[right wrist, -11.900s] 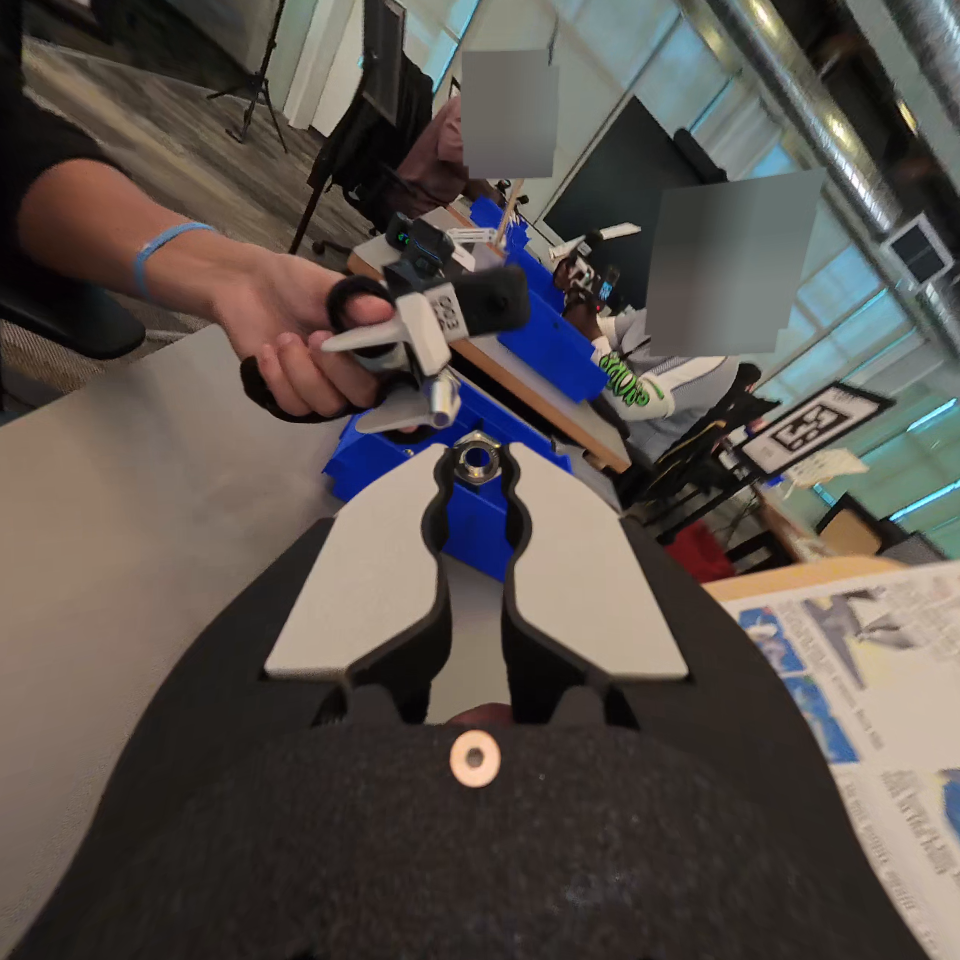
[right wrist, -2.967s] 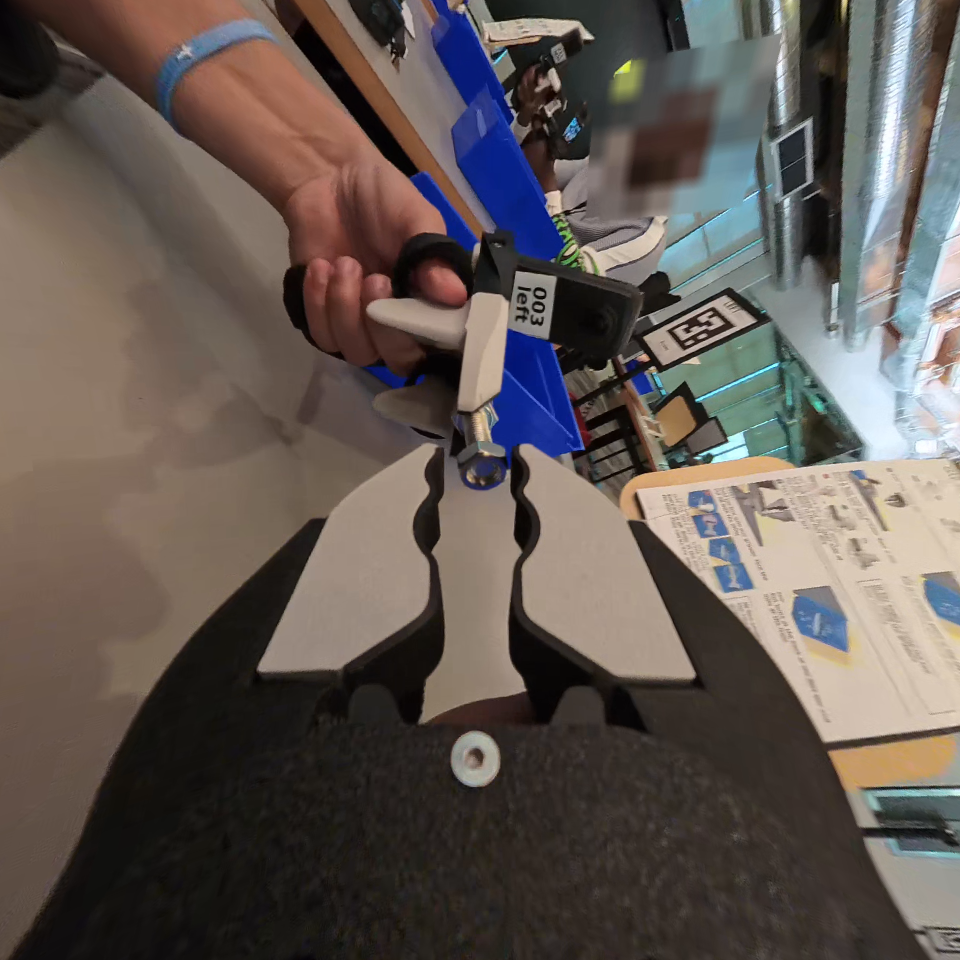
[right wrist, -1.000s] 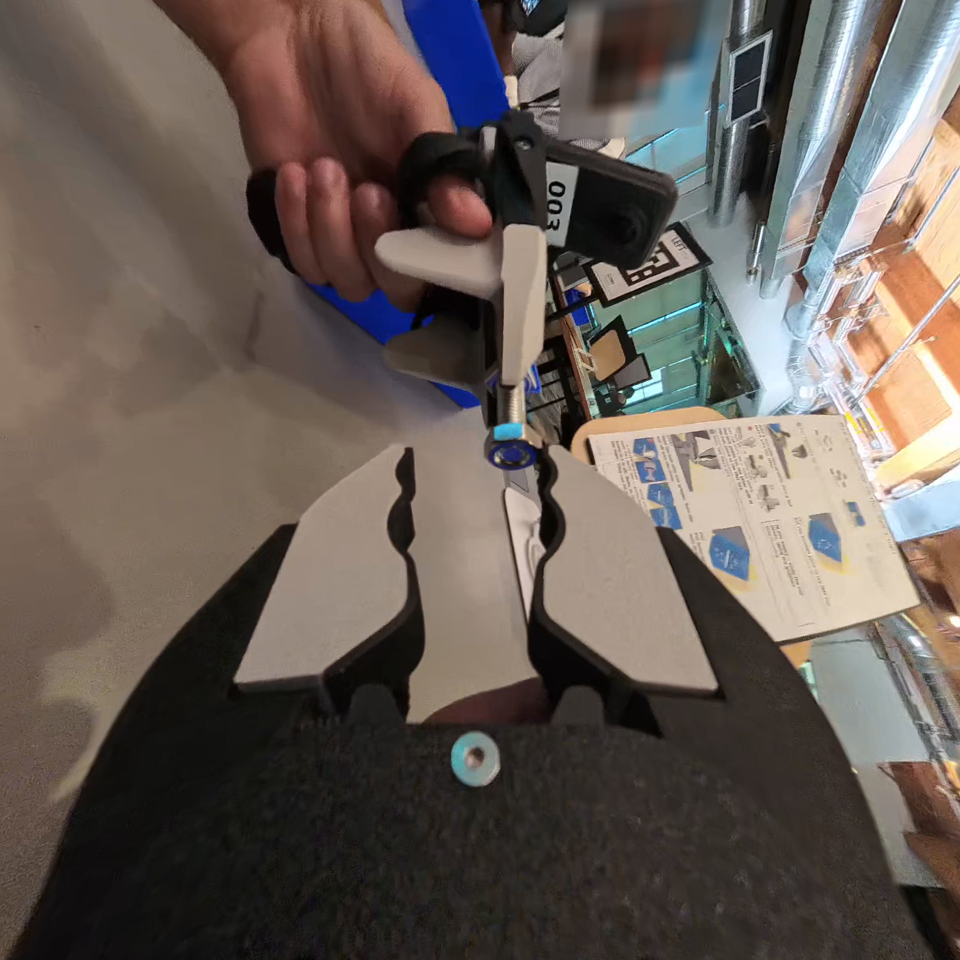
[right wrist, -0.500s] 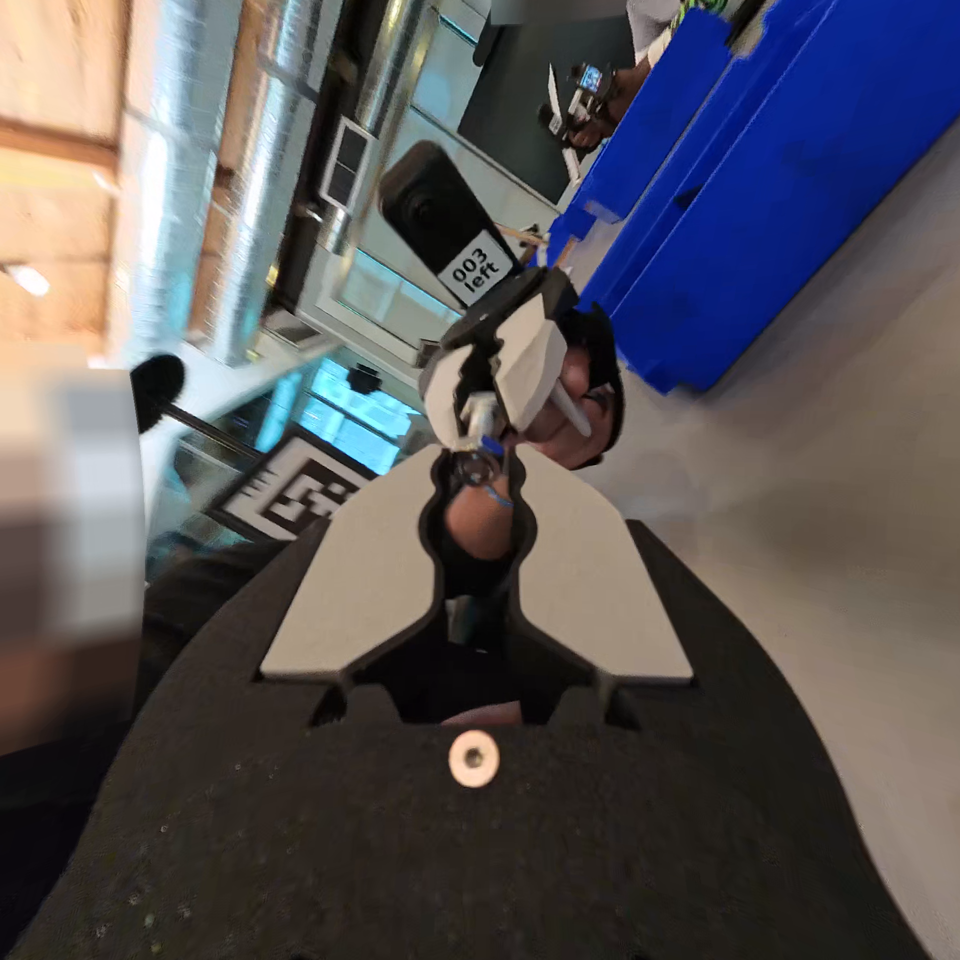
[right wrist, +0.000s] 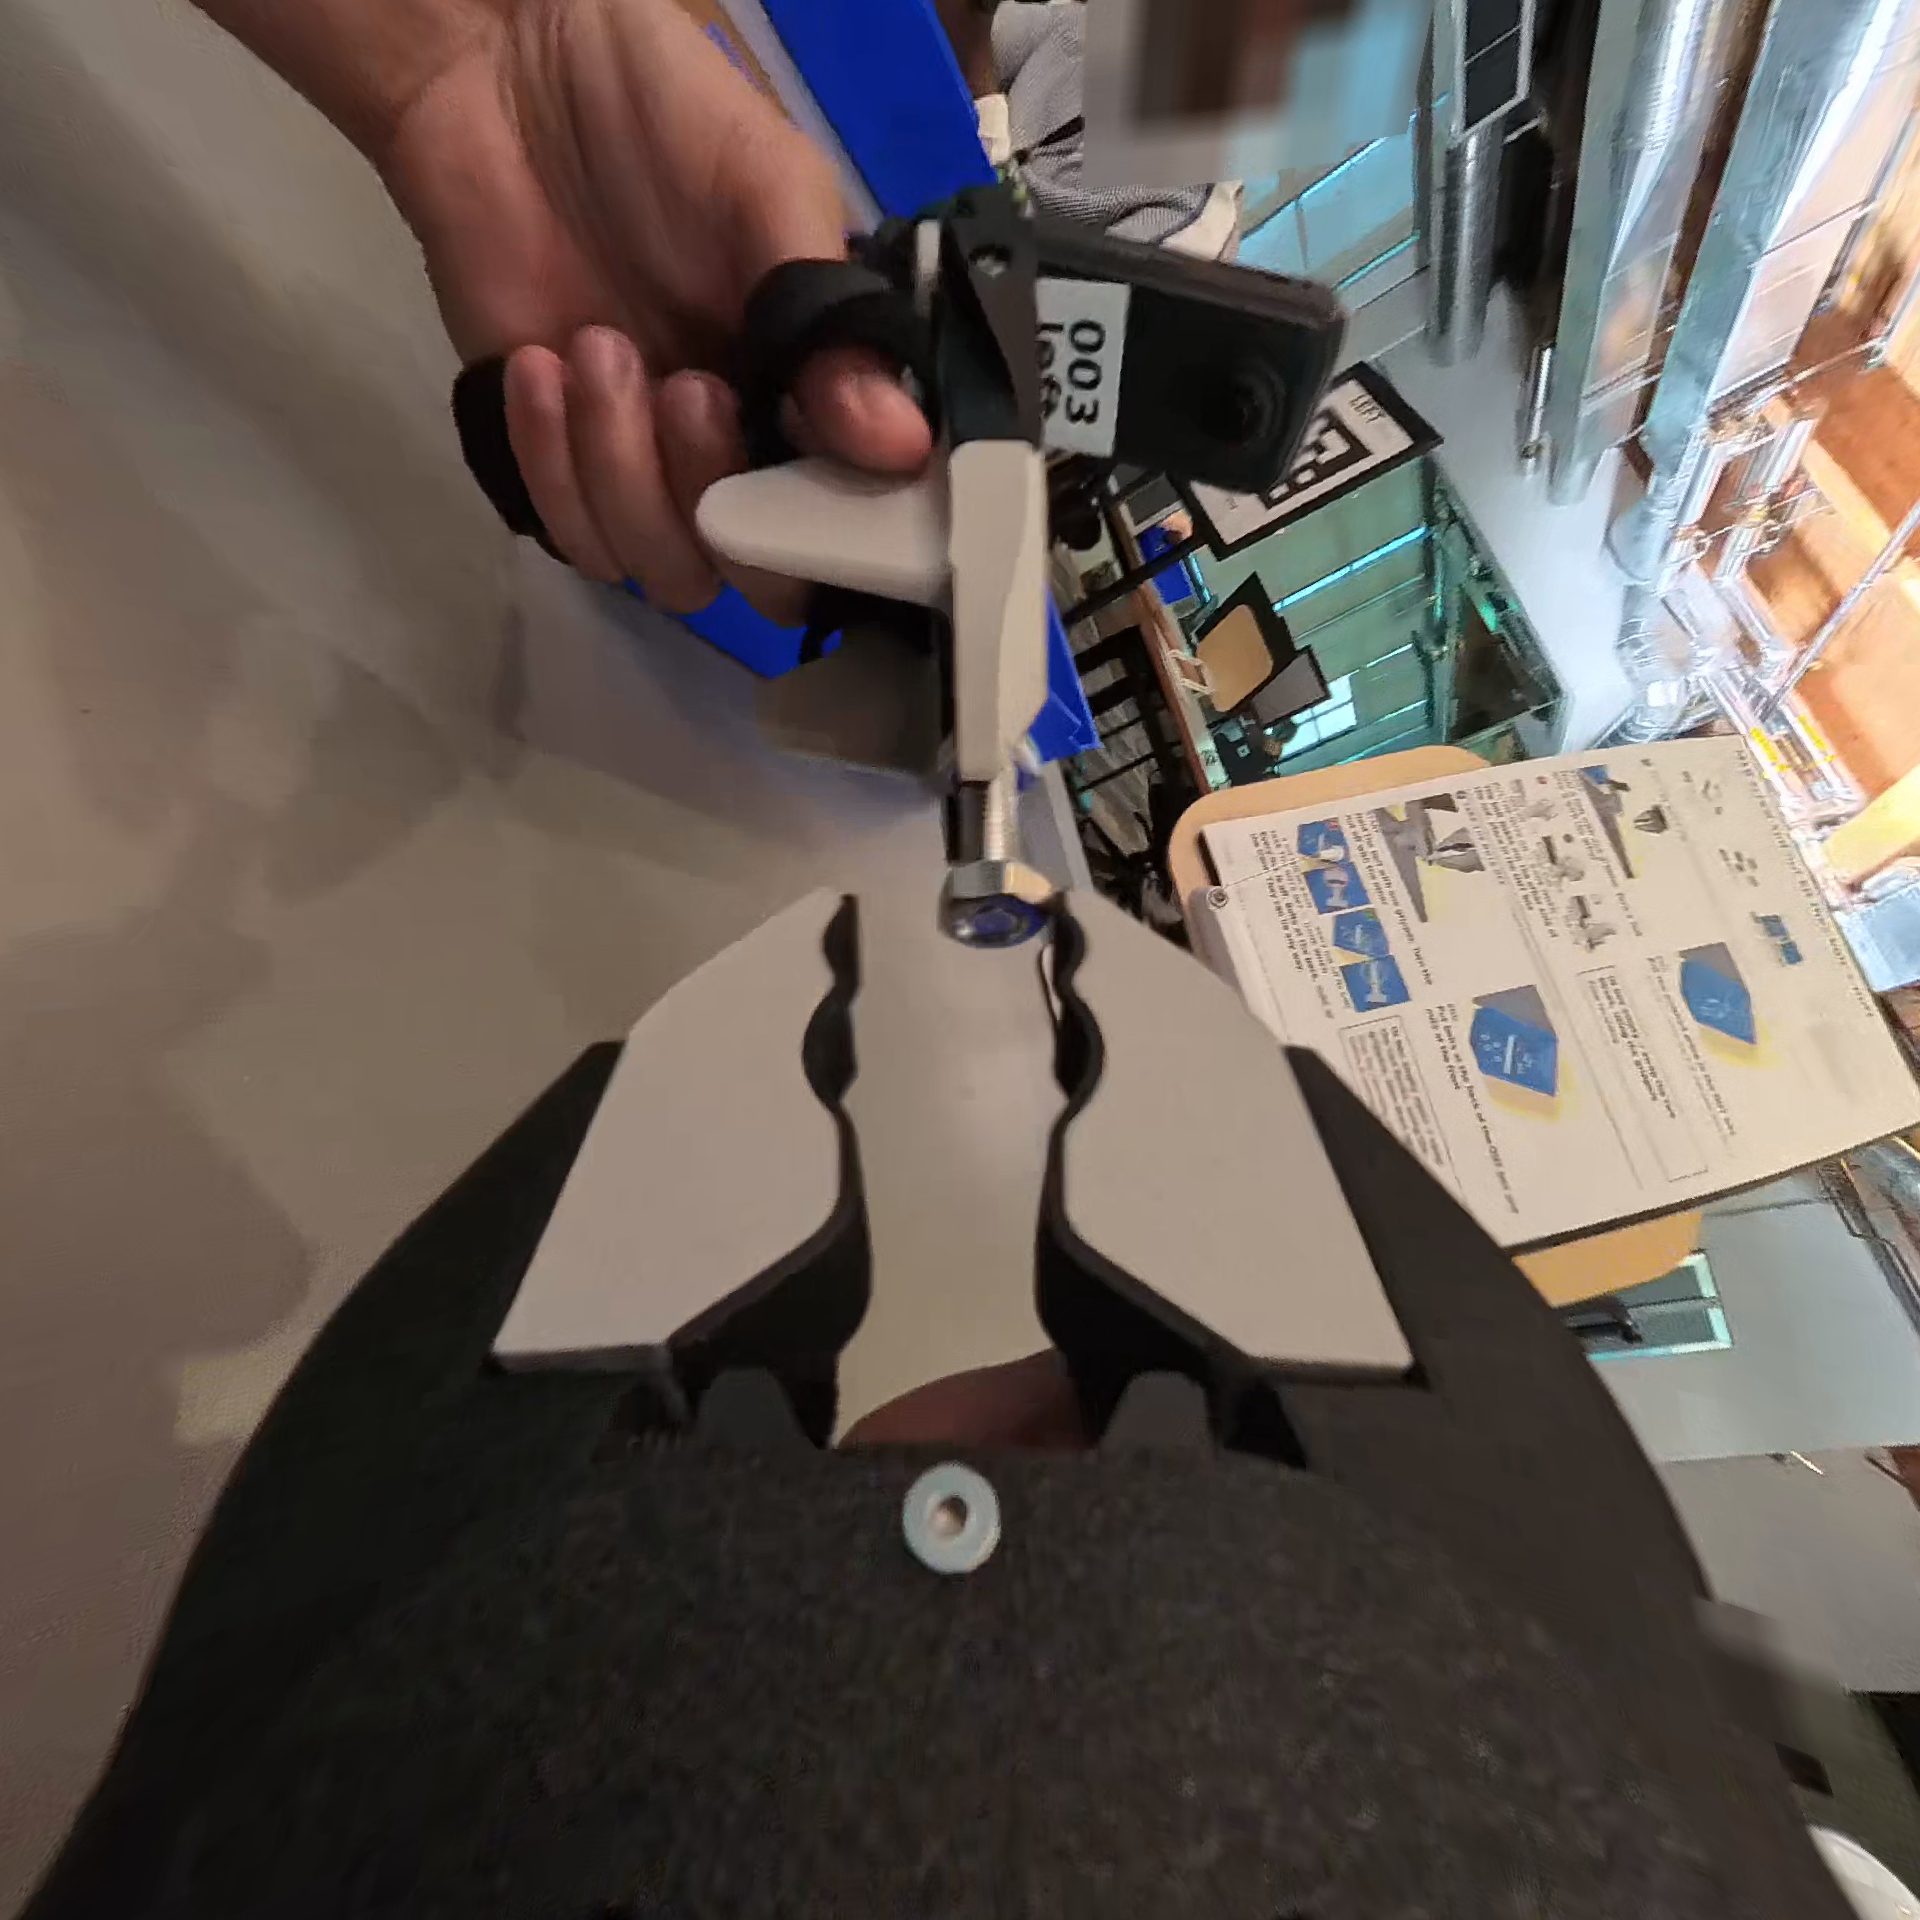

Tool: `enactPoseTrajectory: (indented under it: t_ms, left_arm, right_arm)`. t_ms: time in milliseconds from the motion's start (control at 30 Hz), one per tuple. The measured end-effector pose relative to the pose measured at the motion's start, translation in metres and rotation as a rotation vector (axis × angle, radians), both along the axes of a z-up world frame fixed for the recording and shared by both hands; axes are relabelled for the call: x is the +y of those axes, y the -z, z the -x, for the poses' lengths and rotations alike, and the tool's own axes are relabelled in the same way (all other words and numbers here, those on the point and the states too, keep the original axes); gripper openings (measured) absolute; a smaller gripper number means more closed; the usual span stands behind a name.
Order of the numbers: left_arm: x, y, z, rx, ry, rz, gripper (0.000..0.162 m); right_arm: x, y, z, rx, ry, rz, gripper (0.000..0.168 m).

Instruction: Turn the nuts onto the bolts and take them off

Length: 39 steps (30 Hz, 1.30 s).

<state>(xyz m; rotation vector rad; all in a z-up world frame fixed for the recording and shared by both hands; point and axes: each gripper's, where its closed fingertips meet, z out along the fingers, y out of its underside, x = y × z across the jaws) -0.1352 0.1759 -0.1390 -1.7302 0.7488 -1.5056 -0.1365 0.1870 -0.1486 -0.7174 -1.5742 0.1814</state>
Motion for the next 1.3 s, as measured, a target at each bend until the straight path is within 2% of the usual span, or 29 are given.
enactPoseTrajectory:
  t_ms: [33,67,133,233,367,400,433,500,533,567,633,700,800,867,900,933,967,1000,1033,1067,1200,1300]
  left_arm:
    - [-0.001,0.001,-0.001,0.007,0.006,0.001,0.017]
    - [-0.002,-0.001,-0.001,0.002,0.008,-0.004,0.017]
    - [-0.003,-0.003,0.0,0.004,0.007,-0.022,0.017]
    - [-0.002,-0.006,0.0,0.034,-0.022,-0.096,0.017]
    - [0.0,-0.009,0.0,0.066,-0.057,-0.166,0.017]
    - [0.003,-0.007,0.001,0.085,-0.077,-0.175,0.017]
    - [0.004,-0.006,0.001,0.093,-0.085,-0.179,0.017]
    - [0.007,-0.007,0.002,0.084,-0.096,-0.167,0.017]
    - [0.008,-0.007,0.003,0.078,-0.108,-0.16,0.017]
    - [0.007,-0.009,0.003,0.06,-0.095,-0.15,0.017]
    - [0.008,-0.011,0.005,0.03,-0.099,-0.124,0.017]
    - [0.007,-0.01,0.007,-0.002,-0.078,-0.081,0.017]
    - [0.007,-0.008,0.007,-0.05,-0.045,-0.009,0.017]
    - [0.006,-0.004,0.005,-0.059,-0.019,0.023,0.017]
    - [0.005,-0.002,0.003,-0.051,-0.013,0.027,0.017]
    - [0.003,-0.001,0.001,-0.043,-0.001,0.028,0.017]
    - [0.001,0.0,-0.001,-0.037,0.009,0.027,0.017]
    - [0.0,0.001,-0.003,-0.026,0.014,0.026,0.017]
    - [-0.001,0.002,-0.004,-0.016,0.019,0.02,0.017]
    - [-0.001,0.001,-0.004,-0.019,0.012,0.01,0.017]
    - [-0.001,-0.002,-0.003,-0.015,0.003,-0.029,0.017]
    - [-0.005,-0.005,-0.005,0.001,0.006,-0.081,0.017]
  right_arm:
    - [0.0,-0.006,0.0,0.03,-0.016,0.012,0.019]
    - [-0.001,-0.008,0.0,0.026,-0.035,0.065,0.019]
    - [-0.005,-0.008,0.001,-0.001,-0.083,0.34,0.018]
    - [-0.009,-0.01,0.002,-0.026,-0.176,0.917,0.018]
    - [-0.013,-0.022,0.002,-0.015,-0.323,1.965,0.018]
    - [-0.01,-0.022,0.003,0.005,-0.329,2.141,0.018]
    - [-0.009,-0.022,0.003,0.035,-0.343,2.223,0.018]
    - [-0.01,-0.02,0.004,0.103,-0.361,2.131,0.024]
    - [-0.012,-0.014,0.005,0.117,-0.331,2.019,0.042]
    - [-0.015,-0.007,0.005,0.102,-0.298,1.878,0.051]
    - [-0.022,0.007,0.004,0.042,-0.239,1.503,0.052]
    - [-0.016,0.019,0.002,-0.003,-0.121,0.995,0.056]
    - [0.001,0.009,-0.004,-0.002,0.018,0.286,0.052]
    - [0.0,-0.002,-0.004,0.005,0.029,0.017,0.051]
    - [-0.001,-0.005,-0.002,0.003,0.026,-0.024,0.051]
    - [-0.002,-0.005,-0.001,-0.007,0.015,-0.019,0.05]
    - [-0.003,-0.008,0.0,-0.007,0.005,-0.007,0.042]
    - [-0.003,-0.012,0.0,0.001,-0.009,-0.001,0.024]
    - [-0.005,-0.014,0.0,0.001,-0.03,0.022,0.014]
    - [-0.004,-0.015,0.0,-0.007,-0.04,0.091,0.014]
    - [-0.005,-0.019,0.001,-0.008,-0.107,0.583,0.013]
    - [-0.008,-0.024,0.001,0.01,-0.204,1.203,0.012]
